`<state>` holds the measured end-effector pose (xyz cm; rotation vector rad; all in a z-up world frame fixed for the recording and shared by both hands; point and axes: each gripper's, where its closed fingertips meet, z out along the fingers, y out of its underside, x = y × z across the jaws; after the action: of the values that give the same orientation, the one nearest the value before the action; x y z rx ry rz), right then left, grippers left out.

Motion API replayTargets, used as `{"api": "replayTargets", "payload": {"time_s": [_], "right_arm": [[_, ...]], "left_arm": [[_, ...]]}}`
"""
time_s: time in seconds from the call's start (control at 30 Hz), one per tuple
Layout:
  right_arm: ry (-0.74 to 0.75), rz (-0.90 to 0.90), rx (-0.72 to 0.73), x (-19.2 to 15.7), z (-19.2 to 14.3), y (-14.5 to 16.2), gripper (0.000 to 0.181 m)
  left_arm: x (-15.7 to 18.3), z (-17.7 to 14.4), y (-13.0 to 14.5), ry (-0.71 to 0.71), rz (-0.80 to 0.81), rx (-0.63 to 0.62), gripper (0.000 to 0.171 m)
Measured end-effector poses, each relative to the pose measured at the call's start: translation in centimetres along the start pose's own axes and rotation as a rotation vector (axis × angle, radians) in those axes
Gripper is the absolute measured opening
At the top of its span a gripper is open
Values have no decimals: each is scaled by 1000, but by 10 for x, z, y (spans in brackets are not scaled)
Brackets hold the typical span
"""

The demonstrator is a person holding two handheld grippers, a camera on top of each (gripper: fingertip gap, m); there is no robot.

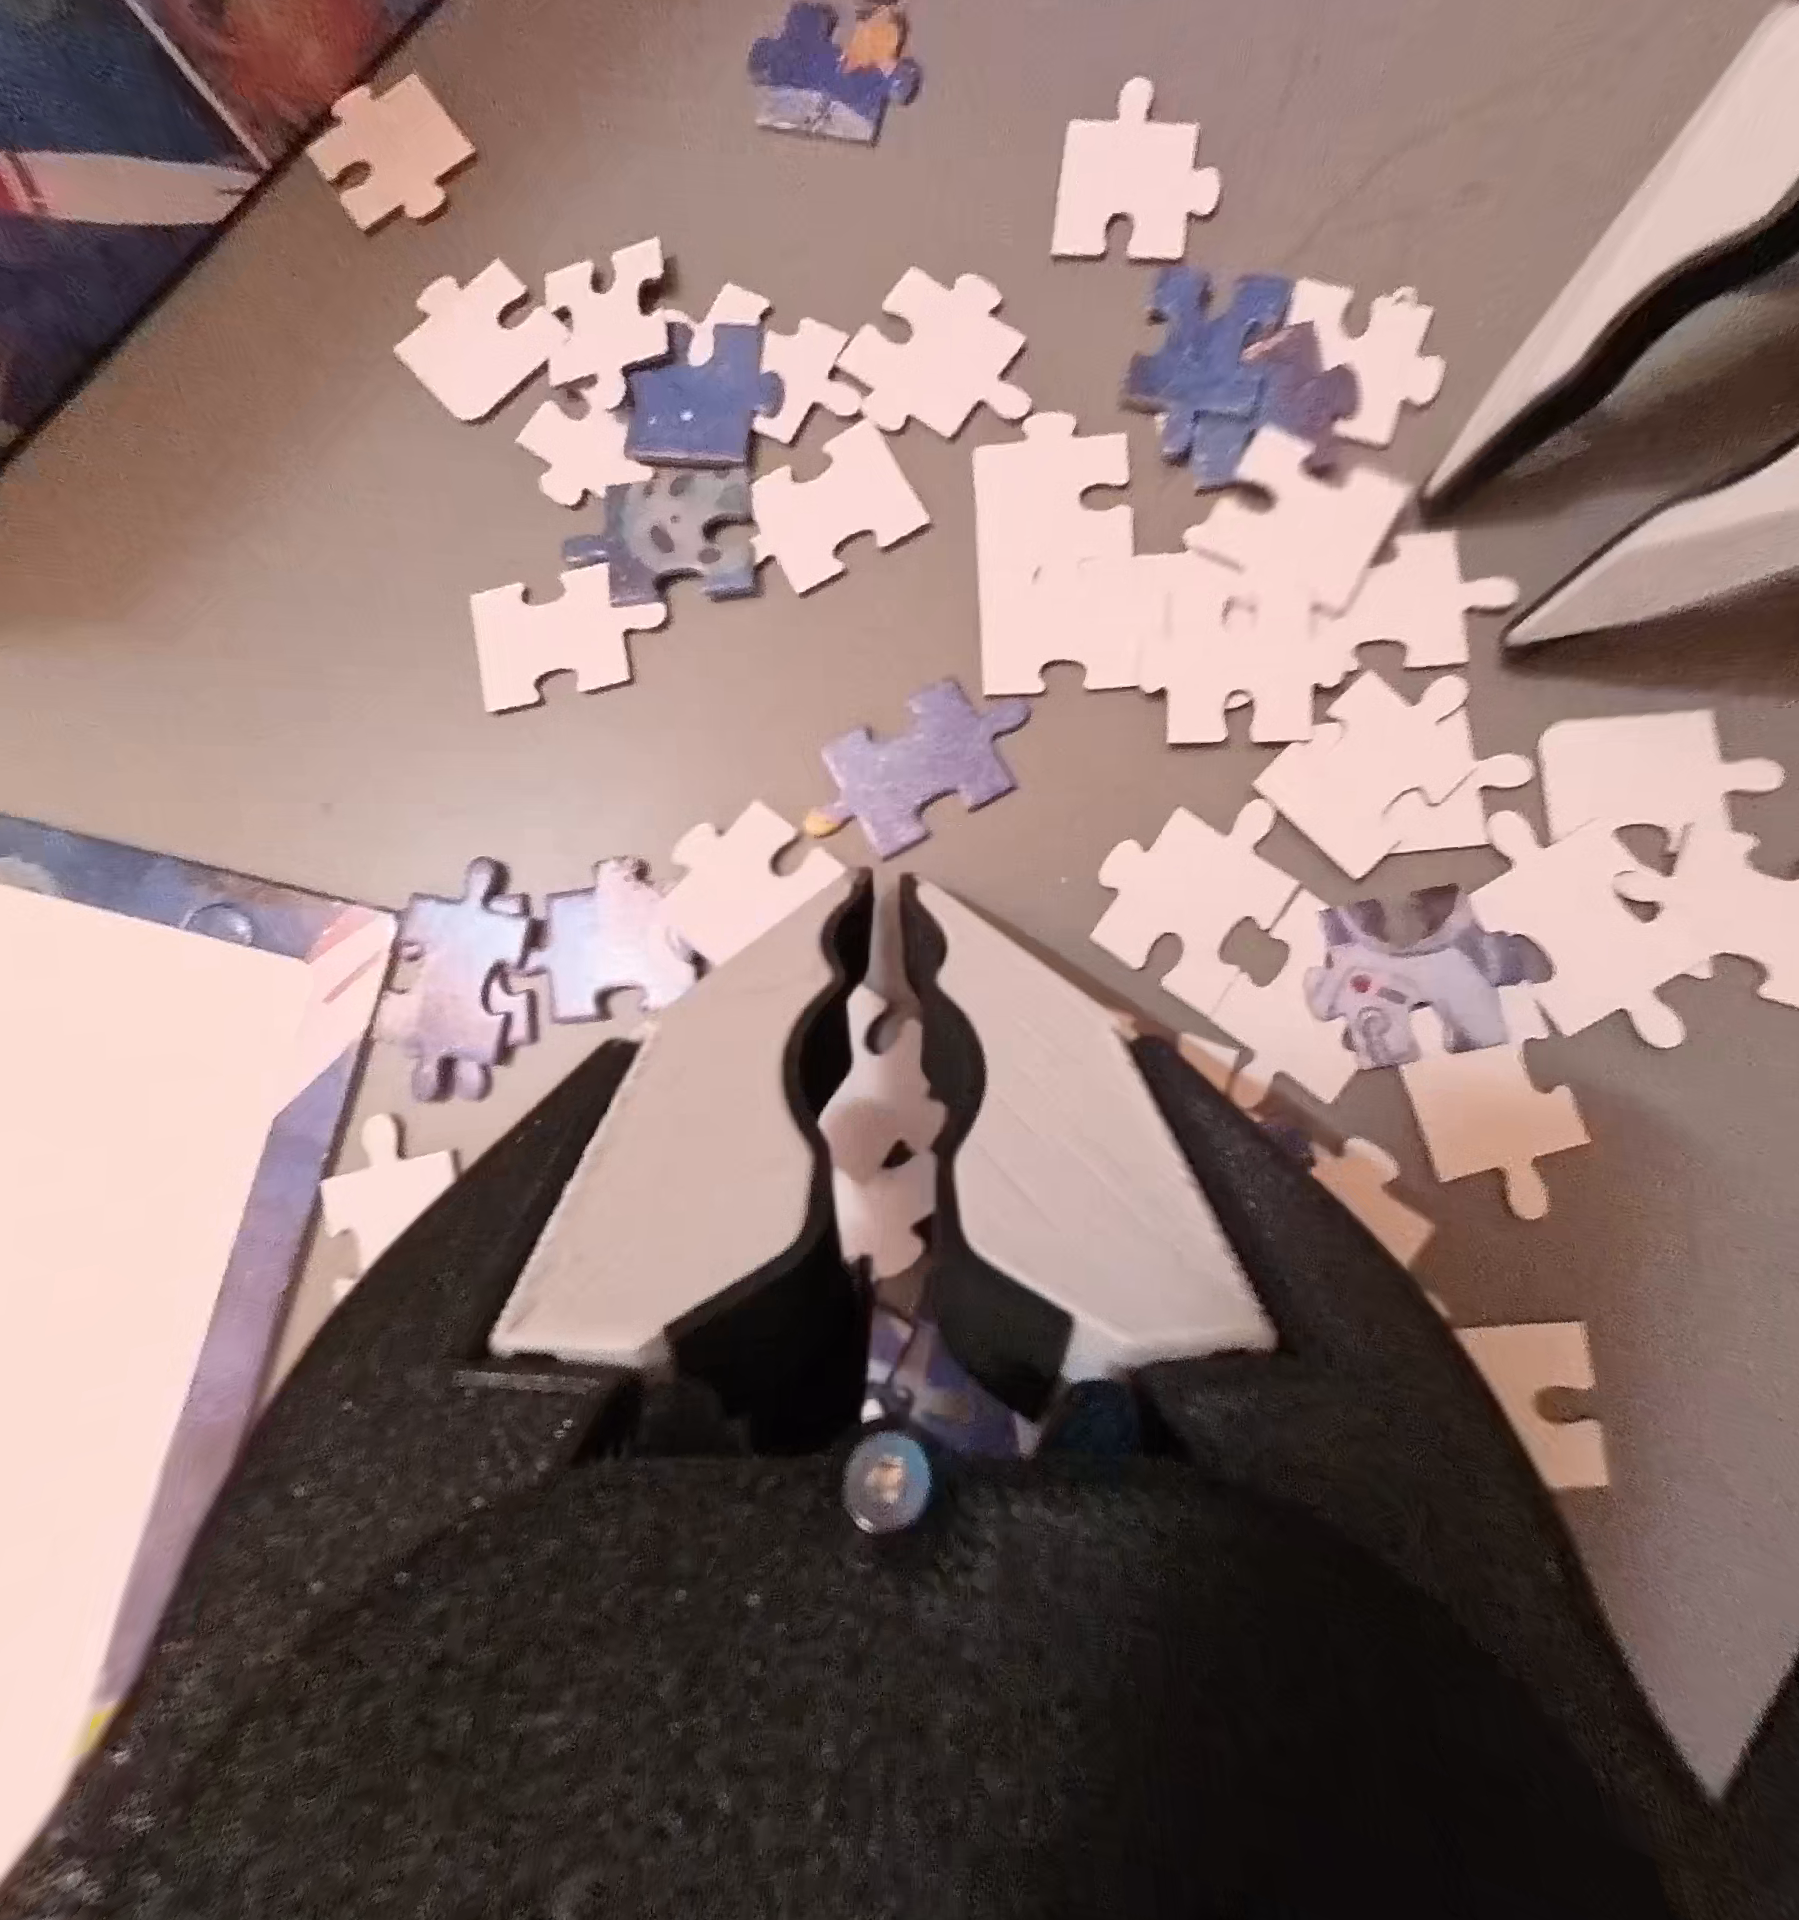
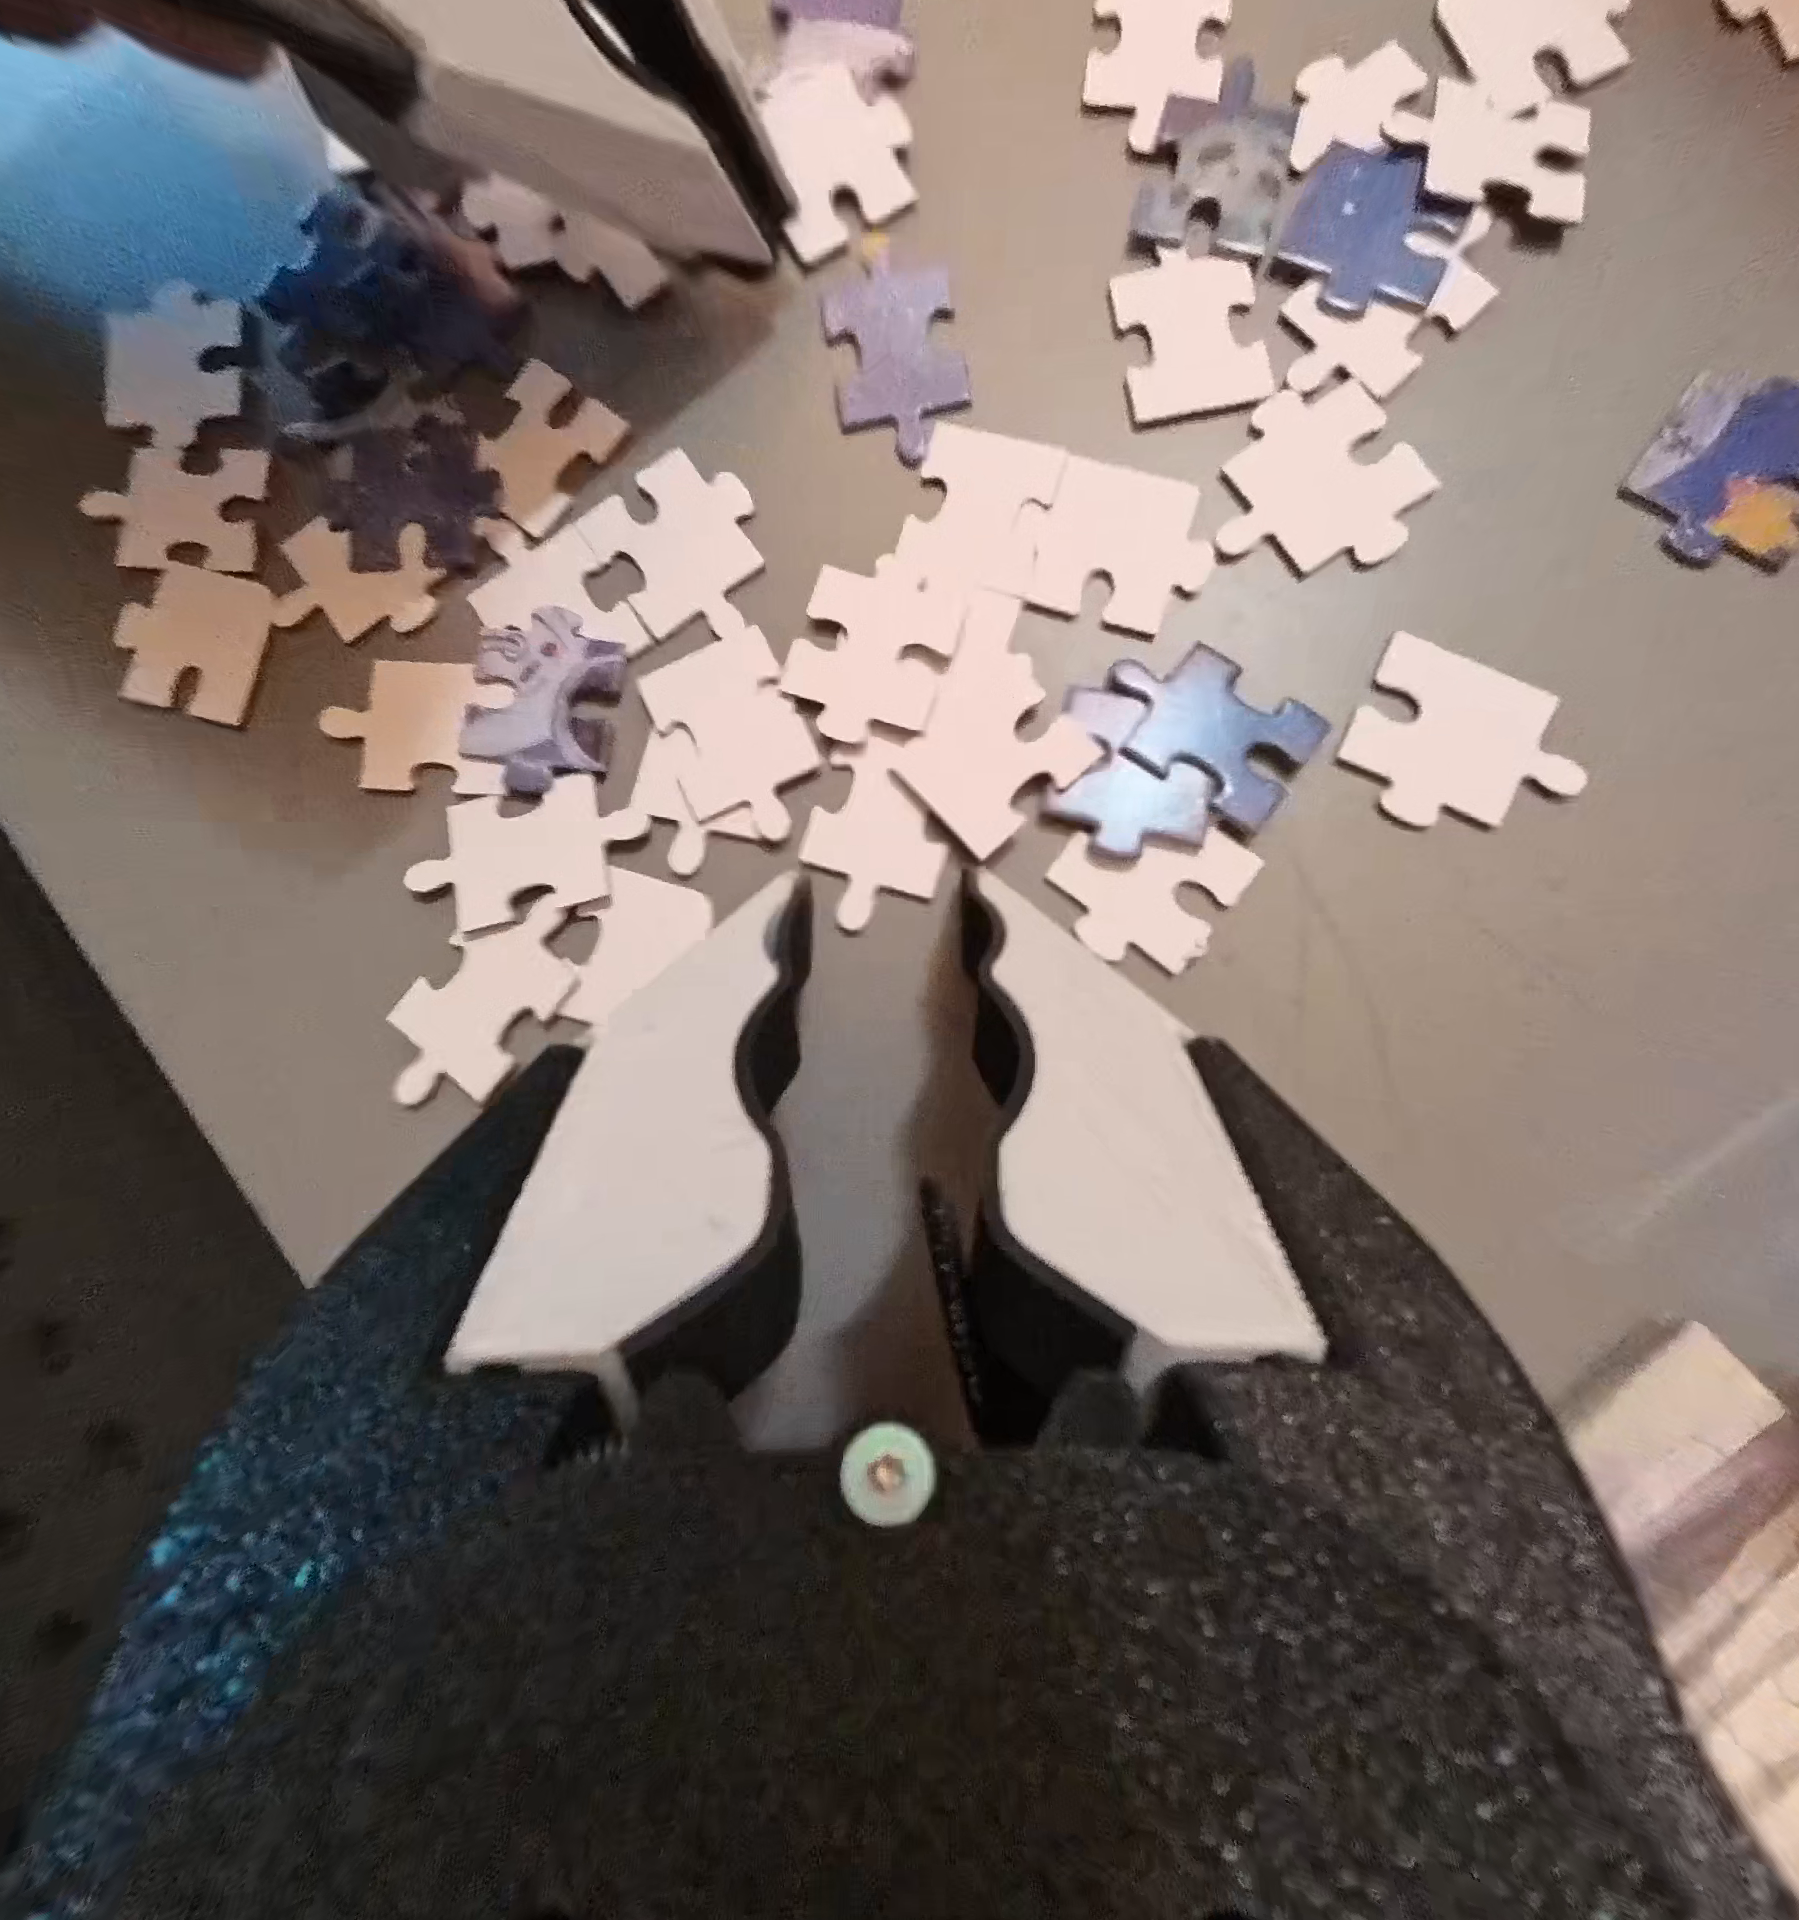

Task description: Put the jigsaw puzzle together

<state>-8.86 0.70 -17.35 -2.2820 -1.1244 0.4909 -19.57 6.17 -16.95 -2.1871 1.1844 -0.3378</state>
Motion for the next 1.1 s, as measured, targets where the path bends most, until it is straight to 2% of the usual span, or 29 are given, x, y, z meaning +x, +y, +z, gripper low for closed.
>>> {"api": "replayTargets", "payload": {"time_s": [0.07,0.17,0.37,0.4,0.67,0.77,0.83,0.97,1.03,1.1], "right_arm": [[26,48,7,-1,1,2,21],[78,95,42,-3,1,3,23],[198,40,-13,-4,2,3,16],[192,31,-28,-7,3,4,5],[258,-61,-95,-3,-3,1,4],[298,-87,-73,0,-18,-8,4],[327,-114,-44,0,-31,-15,4],[370,-167,0,-5,-50,-29,3],[370,-193,54,-11,-58,-41,0],[342,-191,92,-16,-63,-51,0]], "left_arm": [[10,1,-4,26,-8,30,5],[13,1,-10,5,10,78,5],[16,-6,-20,48,-57,148,5],[17,-6,-21,62,-74,155,4],[17,-7,-23,164,-223,183,5],[10,-12,-25,183,-271,207,13],[12,-18,-32,268,-341,242,26],[25,-32,-46,517,-494,313,37],[29,-40,-52,586,-501,342,37],[33,-41,-52,582,-453,347,37]]}}
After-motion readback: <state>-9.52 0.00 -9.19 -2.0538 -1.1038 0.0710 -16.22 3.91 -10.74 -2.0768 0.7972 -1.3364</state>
